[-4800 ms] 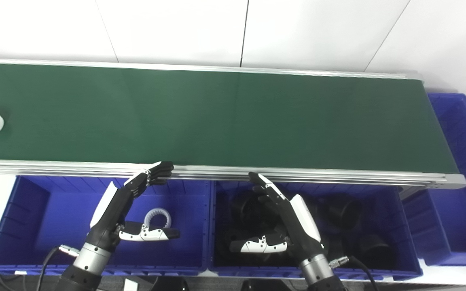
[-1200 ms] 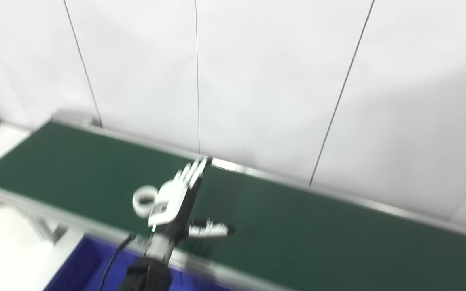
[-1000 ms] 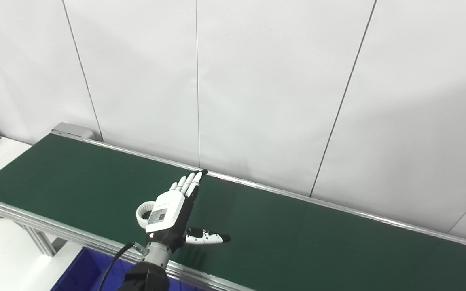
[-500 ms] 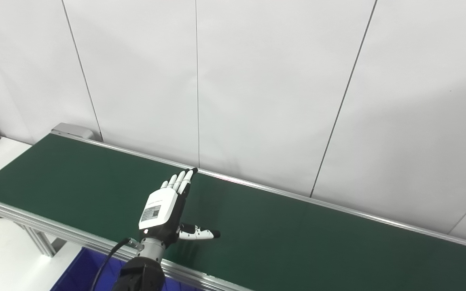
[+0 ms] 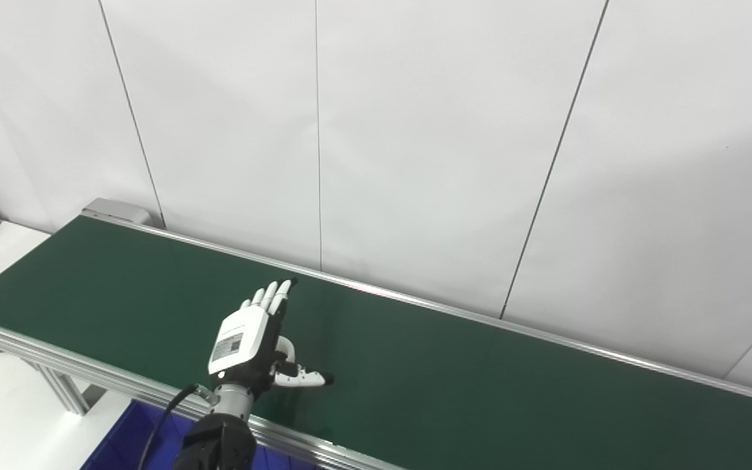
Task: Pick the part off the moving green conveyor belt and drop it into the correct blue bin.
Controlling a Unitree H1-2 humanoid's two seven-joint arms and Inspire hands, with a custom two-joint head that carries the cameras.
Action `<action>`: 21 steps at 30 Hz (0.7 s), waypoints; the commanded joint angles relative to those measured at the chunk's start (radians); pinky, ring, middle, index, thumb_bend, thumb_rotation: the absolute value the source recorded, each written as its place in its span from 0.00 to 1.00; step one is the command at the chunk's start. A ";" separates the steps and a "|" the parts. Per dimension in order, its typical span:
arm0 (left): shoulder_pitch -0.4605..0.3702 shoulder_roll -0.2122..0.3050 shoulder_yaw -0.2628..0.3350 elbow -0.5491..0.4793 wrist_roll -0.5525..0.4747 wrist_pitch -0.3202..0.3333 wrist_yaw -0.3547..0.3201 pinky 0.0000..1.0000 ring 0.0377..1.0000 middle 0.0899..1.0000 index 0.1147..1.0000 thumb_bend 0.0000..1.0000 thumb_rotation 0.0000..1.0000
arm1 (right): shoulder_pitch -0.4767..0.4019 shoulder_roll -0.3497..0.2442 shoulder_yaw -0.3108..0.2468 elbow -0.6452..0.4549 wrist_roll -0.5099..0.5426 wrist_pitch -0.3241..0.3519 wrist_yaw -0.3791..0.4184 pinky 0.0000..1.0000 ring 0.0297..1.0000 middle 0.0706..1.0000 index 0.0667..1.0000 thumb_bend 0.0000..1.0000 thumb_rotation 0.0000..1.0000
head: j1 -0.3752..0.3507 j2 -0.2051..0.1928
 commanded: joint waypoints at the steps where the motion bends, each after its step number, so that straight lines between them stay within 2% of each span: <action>1: -0.041 0.024 -0.007 -0.004 0.016 0.015 0.002 1.00 1.00 1.00 0.94 0.83 0.17 | -0.006 0.000 0.005 -0.028 0.010 -0.052 -0.022 0.70 0.77 0.79 0.83 0.90 0.25 | 0.000 0.000; 5: -0.050 0.035 -0.027 0.052 0.002 0.015 0.007 1.00 1.00 0.99 0.93 0.83 0.13 | -0.001 0.005 -0.002 -0.033 0.005 -0.052 -0.018 0.69 0.77 0.80 0.83 0.91 0.27 | -0.003 0.003; 12: -0.075 0.035 -0.045 0.164 -0.021 -0.018 0.056 0.96 0.98 0.98 0.93 0.81 0.06 | 0.004 0.005 -0.002 -0.039 0.006 -0.052 -0.015 0.69 0.77 0.80 0.83 0.90 0.28 | -0.003 0.006; 14: -0.083 0.036 -0.050 0.192 -0.030 -0.027 0.069 0.92 0.97 0.98 0.93 0.80 0.03 | 0.005 0.005 0.000 -0.041 0.004 -0.052 -0.020 0.68 0.77 0.80 0.83 0.90 0.29 | -0.002 0.006; 17: -0.094 0.031 -0.051 0.229 -0.048 -0.056 0.102 0.81 0.93 0.97 0.92 0.78 0.00 | 0.007 0.005 0.000 -0.045 -0.003 -0.052 -0.022 0.67 0.76 0.79 0.83 0.90 0.30 | -0.001 0.009; 21: -0.106 0.018 -0.041 0.270 -0.095 -0.113 0.152 0.68 0.82 0.91 0.88 0.76 0.00 | 0.005 -0.003 0.014 -0.047 0.011 -0.052 -0.031 0.69 0.77 0.80 0.83 0.89 0.28 | -0.002 0.011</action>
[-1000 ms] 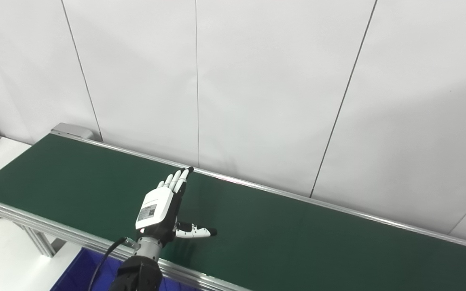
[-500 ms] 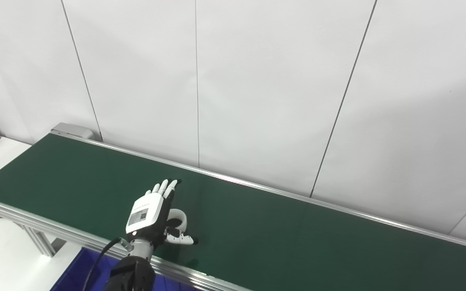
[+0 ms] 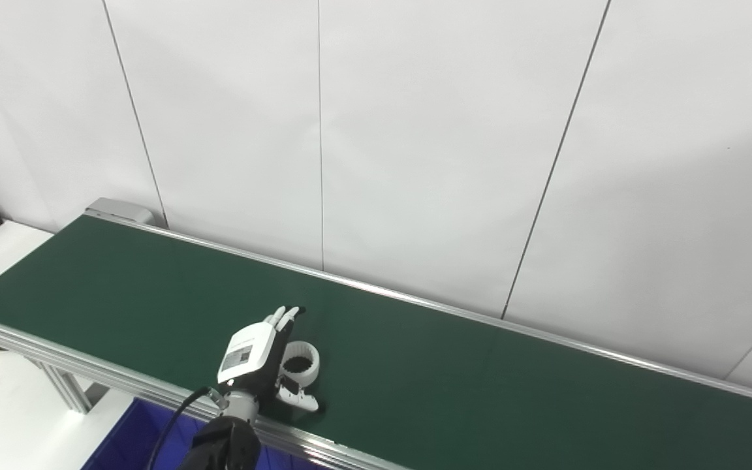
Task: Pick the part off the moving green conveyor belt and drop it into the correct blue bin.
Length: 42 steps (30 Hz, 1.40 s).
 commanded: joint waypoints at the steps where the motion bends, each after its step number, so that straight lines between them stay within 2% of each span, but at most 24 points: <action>1: -0.039 0.005 0.015 0.012 -0.014 -0.024 0.055 0.63 0.75 0.85 0.84 0.71 0.00 | -0.003 -0.001 0.006 -0.033 0.013 -0.052 -0.028 0.70 0.77 0.80 0.83 0.89 0.27 | 0.000 0.000; 2: -0.040 0.002 0.015 0.016 -0.023 -0.041 0.068 0.62 0.73 0.83 0.83 0.69 0.00 | -0.002 -0.001 0.007 -0.033 0.010 -0.052 -0.033 0.70 0.77 0.80 0.83 0.89 0.27 | -0.001 0.003; 3: -0.042 -0.002 0.017 0.023 -0.034 -0.063 0.085 0.59 0.68 0.76 0.78 0.66 0.00 | -0.001 0.000 0.006 -0.034 0.004 -0.052 -0.035 0.69 0.77 0.80 0.82 0.90 0.28 | -0.001 0.003; 4: -0.044 -0.004 0.017 0.029 -0.040 -0.077 0.098 0.53 0.54 0.69 0.72 0.55 0.00 | 0.004 0.005 0.000 -0.036 -0.007 -0.052 -0.034 0.69 0.77 0.80 0.82 0.90 0.29 | -0.002 0.003; 6: -0.048 -0.006 0.014 0.038 -0.046 -0.092 0.115 0.43 0.43 0.53 0.65 0.51 0.00 | 0.008 0.009 -0.006 -0.038 -0.015 -0.052 -0.031 0.68 0.77 0.80 0.82 0.90 0.31 | -0.003 0.004; 7: -0.051 -0.007 0.011 0.042 -0.047 -0.094 0.120 0.41 0.41 0.51 0.64 0.50 0.00 | 0.010 0.010 -0.008 -0.039 -0.015 -0.051 -0.029 0.69 0.77 0.80 0.82 0.90 0.31 | -0.004 0.004; 9: -0.051 -0.008 0.010 0.026 -0.059 -0.078 0.102 0.31 0.39 0.47 0.46 0.50 0.00 | 0.011 0.011 -0.007 -0.041 -0.011 -0.052 -0.028 0.69 0.77 0.80 0.83 0.89 0.31 | -0.001 0.005; 11: -0.050 -0.007 0.011 0.010 -0.069 -0.061 0.079 0.29 0.39 0.47 0.44 0.50 0.00 | 0.011 0.011 -0.005 -0.042 -0.007 -0.052 -0.028 0.69 0.78 0.80 0.83 0.89 0.31 | -0.002 0.006; 12: -0.050 -0.006 0.010 0.005 -0.073 -0.055 0.070 0.29 0.36 0.43 0.46 0.49 0.00 | 0.010 0.011 -0.003 -0.042 -0.004 -0.052 -0.029 0.70 0.78 0.80 0.83 0.89 0.30 | -0.002 0.006; 15: -0.046 0.008 -0.003 -0.037 -0.068 0.019 -0.011 0.25 0.33 0.39 0.48 0.49 0.00 | 0.012 0.013 -0.003 -0.046 -0.002 -0.052 -0.030 0.71 0.78 0.81 0.83 0.88 0.30 | -0.002 0.008; 18: -0.039 0.013 -0.011 -0.073 -0.065 0.081 -0.066 0.22 0.37 0.44 0.43 0.50 0.00 | 0.013 0.014 -0.003 -0.046 -0.010 -0.052 -0.034 0.70 0.78 0.80 0.83 0.88 0.30 | -0.003 0.009; 20: -0.034 0.024 -0.019 -0.084 -0.071 0.096 -0.101 0.23 0.35 0.42 0.45 0.50 0.00 | 0.013 0.013 0.000 -0.045 -0.007 -0.052 -0.038 0.70 0.78 0.80 0.83 0.88 0.30 | -0.005 0.009; 23: -0.029 0.032 -0.025 -0.088 -0.073 0.098 -0.117 0.26 0.33 0.39 0.48 0.49 0.00 | 0.014 0.013 -0.002 -0.045 -0.003 -0.052 -0.031 0.72 0.79 0.81 0.83 0.88 0.31 | -0.006 0.008; 25: -0.023 0.031 -0.023 -0.095 -0.075 0.088 -0.107 0.26 0.33 0.39 0.48 0.49 0.00 | 0.013 0.012 0.000 -0.045 -0.001 -0.052 -0.034 0.71 0.79 0.81 0.83 0.88 0.31 | -0.006 0.008; 29: 0.006 0.028 -0.003 -0.151 -0.092 0.019 -0.053 0.25 0.33 0.39 0.48 0.49 0.00 | 0.018 0.012 0.002 -0.054 0.006 -0.051 -0.032 0.72 0.79 0.81 0.83 0.87 0.30 | -0.013 0.017; 33: 0.067 0.015 0.019 -0.310 -0.089 -0.020 -0.012 0.25 0.33 0.39 0.47 0.49 0.00 | 0.027 0.020 -0.006 -0.071 0.000 -0.050 -0.022 0.72 0.79 0.81 0.83 0.87 0.29 | -0.031 0.035; 35: 0.099 0.013 0.028 -0.385 -0.092 -0.052 0.001 0.26 0.33 0.39 0.47 0.49 0.00 | 0.038 0.028 -0.016 -0.088 -0.012 -0.039 -0.010 0.71 0.78 0.81 0.83 0.88 0.30 | -0.058 0.063; 38: 0.156 0.002 0.045 -0.510 -0.099 -0.085 0.005 0.29 0.34 0.40 0.48 0.49 0.00 | 0.045 0.035 -0.022 -0.104 -0.020 -0.042 -0.004 0.71 0.78 0.80 0.82 0.88 0.31 | -0.080 0.086; 39: 0.173 -0.001 0.051 -0.548 -0.099 -0.091 0.004 0.30 0.35 0.41 0.48 0.49 0.00 | 0.050 0.038 -0.024 -0.117 -0.017 -0.035 0.006 0.71 0.78 0.80 0.82 0.88 0.31 | -0.107 0.114; 40: 0.189 -0.001 0.055 -0.580 -0.095 -0.096 0.002 0.30 0.35 0.41 0.47 0.49 0.00 | 0.055 0.043 -0.027 -0.131 -0.016 -0.025 0.015 0.72 0.78 0.81 0.83 0.88 0.30 | -0.113 0.120; 41: 0.208 0.001 0.061 -0.609 -0.098 -0.109 0.000 0.30 0.35 0.41 0.47 0.49 0.00 | 0.060 0.047 -0.030 -0.146 -0.025 -0.018 0.021 0.71 0.78 0.81 0.82 0.89 0.31 | -0.153 0.143; 42: 0.225 0.004 0.066 -0.625 -0.106 -0.130 -0.001 0.31 0.35 0.42 0.47 0.49 0.00 | 0.063 0.050 -0.032 -0.155 -0.031 -0.017 0.024 0.70 0.77 0.80 0.82 0.90 0.32 | -0.153 0.143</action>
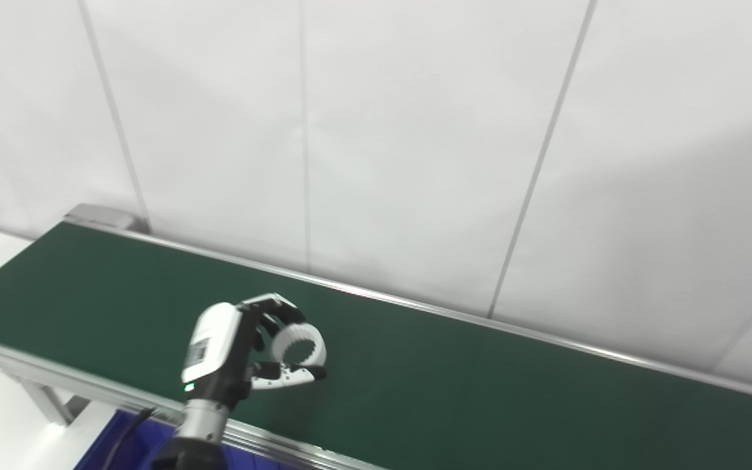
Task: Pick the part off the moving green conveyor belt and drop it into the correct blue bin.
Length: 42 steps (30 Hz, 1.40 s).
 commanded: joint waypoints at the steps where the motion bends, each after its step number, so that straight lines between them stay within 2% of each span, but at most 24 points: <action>1: 0.030 0.022 0.025 -0.053 -0.028 -0.070 0.012 0.32 0.36 0.42 0.47 0.49 0.00 | 0.009 0.013 -0.005 -0.051 -0.011 -0.020 0.014 0.69 0.77 0.80 0.82 0.90 0.33 | -0.045 0.029; 2: 0.046 0.029 0.032 -0.058 -0.051 -0.101 0.007 0.33 0.36 0.43 0.47 0.49 0.00 | 0.012 0.017 -0.007 -0.056 -0.007 -0.025 0.018 0.70 0.77 0.80 0.82 0.90 0.32 | -0.053 0.034; 3: 0.061 0.038 0.040 -0.064 -0.077 -0.126 0.000 0.34 0.37 0.43 0.47 0.49 0.00 | 0.017 0.022 -0.008 -0.067 -0.008 -0.023 0.022 0.70 0.77 0.79 0.81 0.91 0.32 | -0.089 0.064; 4: 0.078 0.046 0.048 -0.069 -0.100 -0.148 -0.010 0.34 0.37 0.43 0.47 0.49 0.00 | 0.020 0.026 -0.009 -0.074 -0.009 -0.022 0.026 0.70 0.77 0.79 0.81 0.91 0.33 | -0.097 0.069; 5: 0.093 0.055 0.056 -0.074 -0.123 -0.162 -0.024 0.35 0.37 0.44 0.47 0.49 0.00 | 0.024 0.031 -0.010 -0.085 -0.005 -0.019 0.033 0.71 0.77 0.79 0.81 0.91 0.30 | -0.134 0.095; 6: 0.102 0.060 0.063 -0.079 -0.137 -0.169 -0.035 0.37 0.38 0.44 0.47 0.49 0.00 | 0.027 0.036 -0.011 -0.094 -0.003 -0.016 0.040 0.72 0.77 0.79 0.81 0.91 0.28 | -0.141 0.102; 7: 0.112 0.071 0.072 -0.083 -0.173 -0.172 -0.057 0.37 0.38 0.44 0.47 0.49 0.00 | 0.032 0.042 -0.011 -0.112 -0.003 -0.005 0.049 0.72 0.78 0.79 0.81 0.91 0.27 | -0.187 0.140; 8: 0.117 0.077 0.078 -0.085 -0.199 -0.173 -0.073 0.38 0.39 0.44 0.46 0.50 0.00 | 0.036 0.046 -0.011 -0.124 -0.004 0.003 0.057 0.74 0.78 0.80 0.81 0.92 0.28 | -0.187 0.140; 9: 0.125 0.090 0.085 -0.081 -0.227 -0.182 -0.091 0.39 0.39 0.44 0.46 0.50 0.00 | 0.041 0.050 -0.010 -0.139 -0.002 0.012 0.066 0.74 0.79 0.80 0.81 0.92 0.28 | -0.220 0.170; 10: 0.129 0.098 0.090 -0.078 -0.246 -0.188 -0.104 0.40 0.40 0.44 0.45 0.50 0.00 | 0.044 0.054 -0.010 -0.149 0.001 0.018 0.074 0.75 0.79 0.80 0.82 0.92 0.28 | -0.220 0.170; 11: 0.138 0.111 0.094 -0.065 -0.254 -0.205 -0.116 0.39 0.40 0.45 0.45 0.50 0.00 | 0.049 0.060 -0.010 -0.159 0.005 0.025 0.080 0.76 0.80 0.81 0.83 0.92 0.29 | -0.237 0.192; 12: 0.145 0.123 0.098 -0.054 -0.262 -0.222 -0.126 0.36 0.39 0.45 0.45 0.50 0.00 | 0.054 0.066 -0.011 -0.171 0.006 0.036 0.087 0.76 0.80 0.81 0.83 0.93 0.31 | -0.244 0.202; 14: 0.161 0.139 0.101 -0.038 -0.287 -0.241 -0.152 0.36 0.38 0.45 0.45 0.50 0.00 | 0.060 0.073 -0.013 -0.191 -0.002 0.054 0.099 0.76 0.80 0.81 0.83 0.93 0.33 | -0.251 0.223; 15: 0.165 0.142 0.102 -0.036 -0.298 -0.245 -0.162 0.37 0.39 0.45 0.45 0.50 0.00 | 0.062 0.075 -0.014 -0.198 -0.006 0.059 0.103 0.75 0.80 0.81 0.84 0.93 0.34 | -0.251 0.223; 18: 0.187 0.149 0.106 -0.023 -0.320 -0.272 -0.188 0.39 0.40 0.44 0.45 0.50 0.00 | 0.061 0.087 -0.020 -0.215 -0.006 0.078 0.118 0.74 0.79 0.81 0.84 0.93 0.36 | -0.243 0.271; 21: 0.203 0.149 0.108 -0.009 -0.330 -0.282 -0.206 0.42 0.41 0.44 0.44 0.50 0.00 | 0.058 0.090 -0.027 -0.230 -0.001 0.094 0.133 0.74 0.79 0.81 0.84 0.93 0.37 | -0.235 0.284; 22: 0.205 0.148 0.110 -0.007 -0.329 -0.283 -0.210 0.42 0.42 0.44 0.44 0.50 0.00 | 0.057 0.091 -0.029 -0.235 0.002 0.097 0.137 0.75 0.79 0.81 0.84 0.93 0.37 | -0.226 0.300; 28: 0.224 0.149 0.095 0.016 -0.308 -0.296 -0.241 0.43 0.43 0.44 0.43 0.50 0.00 | 0.054 0.091 -0.046 -0.259 0.014 0.116 0.160 0.75 0.79 0.81 0.84 0.94 0.39 | -0.213 0.322; 34: 0.223 0.174 0.057 0.029 -0.297 -0.336 -0.299 0.36 0.38 0.45 0.46 0.50 0.00 | 0.060 0.097 -0.055 -0.275 0.023 0.130 0.175 0.75 0.79 0.81 0.83 0.94 0.38 | -0.212 0.330; 35: 0.224 0.177 0.047 0.023 -0.289 -0.330 -0.314 0.35 0.37 0.45 0.46 0.49 0.00 | 0.062 0.096 -0.056 -0.279 0.021 0.133 0.176 0.75 0.79 0.81 0.83 0.95 0.38 | -0.209 0.329; 36: 0.225 0.180 0.041 0.019 -0.283 -0.325 -0.324 0.41 0.40 0.45 0.44 0.50 0.00 | 0.063 0.096 -0.057 -0.280 0.020 0.135 0.177 0.74 0.79 0.81 0.83 0.94 0.38 | -0.209 0.329; 38: 0.218 0.190 0.014 0.020 -0.266 -0.337 -0.350 0.45 0.42 0.45 0.44 0.50 0.00 | 0.063 0.093 -0.058 -0.278 0.027 0.129 0.177 0.75 0.79 0.81 0.83 0.94 0.37 | -0.205 0.326; 42: 0.193 0.201 -0.052 0.014 -0.193 -0.329 -0.402 0.43 0.41 0.44 0.46 0.50 0.00 | 0.061 0.089 -0.060 -0.272 0.025 0.117 0.174 0.75 0.78 0.81 0.82 0.94 0.37 | -0.203 0.324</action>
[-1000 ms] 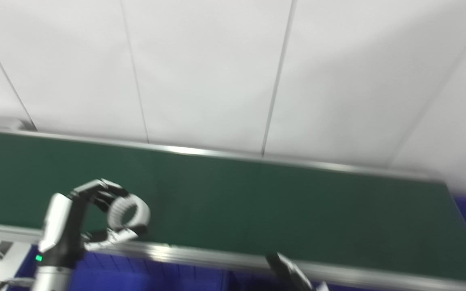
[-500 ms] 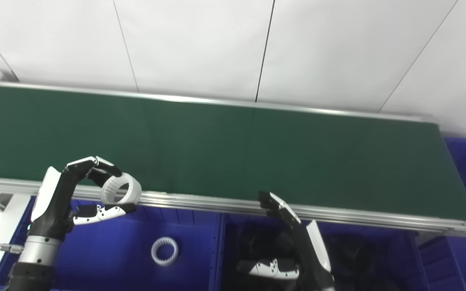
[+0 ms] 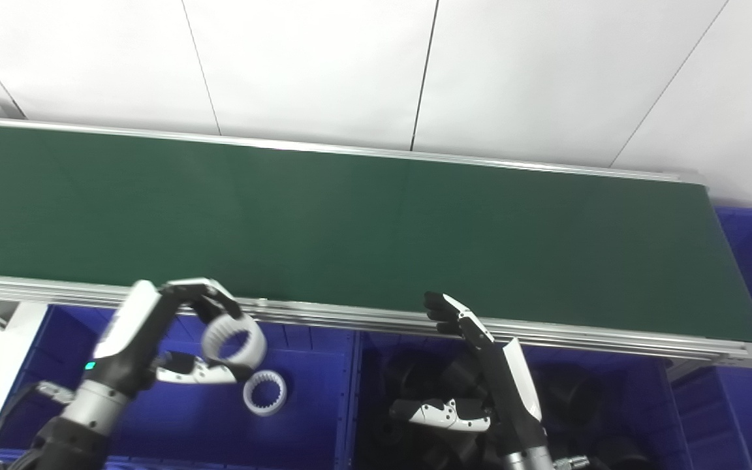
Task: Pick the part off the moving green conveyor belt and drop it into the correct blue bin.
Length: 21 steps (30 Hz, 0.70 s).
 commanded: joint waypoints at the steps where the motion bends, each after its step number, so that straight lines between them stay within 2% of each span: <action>1: -0.028 0.016 -0.017 -0.038 0.041 -0.001 -0.025 0.43 0.41 0.44 0.46 0.50 0.00 | -0.002 0.008 -0.001 -0.035 -0.001 -0.017 0.002 0.74 0.78 0.81 0.82 0.94 0.38 | 0.001 -0.001; 5: -0.065 0.030 -0.086 -0.051 0.145 0.064 -0.119 0.44 0.40 0.44 0.46 0.50 0.00 | -0.003 0.006 -0.004 -0.037 0.000 -0.011 0.005 0.74 0.78 0.81 0.83 0.93 0.39 | 0.004 -0.004; 9: -0.107 0.033 -0.137 -0.044 0.222 0.091 -0.172 0.42 0.38 0.42 0.49 0.49 0.00 | -0.006 0.008 -0.008 -0.033 0.011 -0.009 0.010 0.75 0.79 0.81 0.83 0.93 0.38 | 0.009 -0.007; 13: -0.130 0.019 -0.175 -0.049 0.295 0.147 -0.219 0.41 0.37 0.42 0.49 0.50 0.00 | -0.009 0.008 -0.014 -0.027 0.015 -0.016 0.013 0.75 0.79 0.81 0.83 0.93 0.38 | 0.025 -0.010; 15: -0.143 0.021 -0.200 -0.052 0.354 0.170 -0.242 0.47 0.39 0.44 0.46 0.50 0.00 | -0.009 0.008 -0.017 -0.025 0.013 -0.019 0.012 0.75 0.78 0.81 0.83 0.94 0.38 | 0.032 -0.012; 17: -0.153 0.023 -0.224 -0.057 0.431 0.185 -0.253 0.57 0.42 0.44 0.45 0.50 0.00 | -0.008 0.009 -0.019 -0.023 0.015 -0.022 0.011 0.75 0.78 0.81 0.83 0.93 0.37 | 0.036 -0.015; 18: -0.155 0.024 -0.234 -0.062 0.471 0.194 -0.257 0.69 0.59 0.57 0.44 0.50 0.03 | -0.008 0.009 -0.020 -0.024 0.014 -0.023 0.010 0.74 0.78 0.81 0.83 0.93 0.37 | 0.036 -0.015; 19: -0.153 0.024 -0.241 -0.067 0.509 0.202 -0.256 0.79 0.67 0.65 0.50 0.53 0.06 | -0.007 0.009 -0.020 -0.024 0.013 -0.024 0.009 0.73 0.78 0.81 0.83 0.93 0.37 | 0.035 -0.016; 20: -0.151 0.024 -0.245 -0.071 0.535 0.207 -0.252 0.89 0.73 0.71 0.66 0.58 0.09 | -0.007 0.009 -0.021 -0.024 0.012 -0.025 0.009 0.73 0.78 0.81 0.83 0.92 0.37 | 0.035 -0.015; 21: -0.148 0.024 -0.246 -0.073 0.549 0.211 -0.249 0.90 0.74 0.72 0.68 0.58 0.09 | -0.007 0.009 -0.021 -0.024 0.012 -0.025 0.010 0.73 0.78 0.81 0.83 0.92 0.37 | 0.035 -0.015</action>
